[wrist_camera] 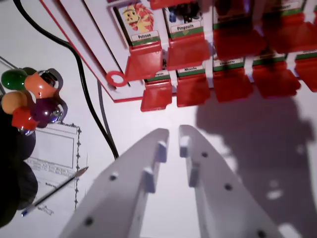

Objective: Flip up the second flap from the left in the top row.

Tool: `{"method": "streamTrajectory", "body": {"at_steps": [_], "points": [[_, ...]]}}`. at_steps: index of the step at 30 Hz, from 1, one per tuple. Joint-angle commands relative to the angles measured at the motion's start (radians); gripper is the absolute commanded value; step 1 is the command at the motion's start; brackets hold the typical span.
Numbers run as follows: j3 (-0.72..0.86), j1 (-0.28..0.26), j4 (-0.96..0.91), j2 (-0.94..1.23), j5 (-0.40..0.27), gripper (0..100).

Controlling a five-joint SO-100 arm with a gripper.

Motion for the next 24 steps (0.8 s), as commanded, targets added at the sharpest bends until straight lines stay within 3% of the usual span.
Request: {"method": "streamTrajectory", "body": {"at_steps": [1, 24], "points": [[-0.138, -0.005, -0.051, -0.015, 0.003, 2], [-0.232, 0.017, -0.235, -0.204, 0.018, 2]]}}
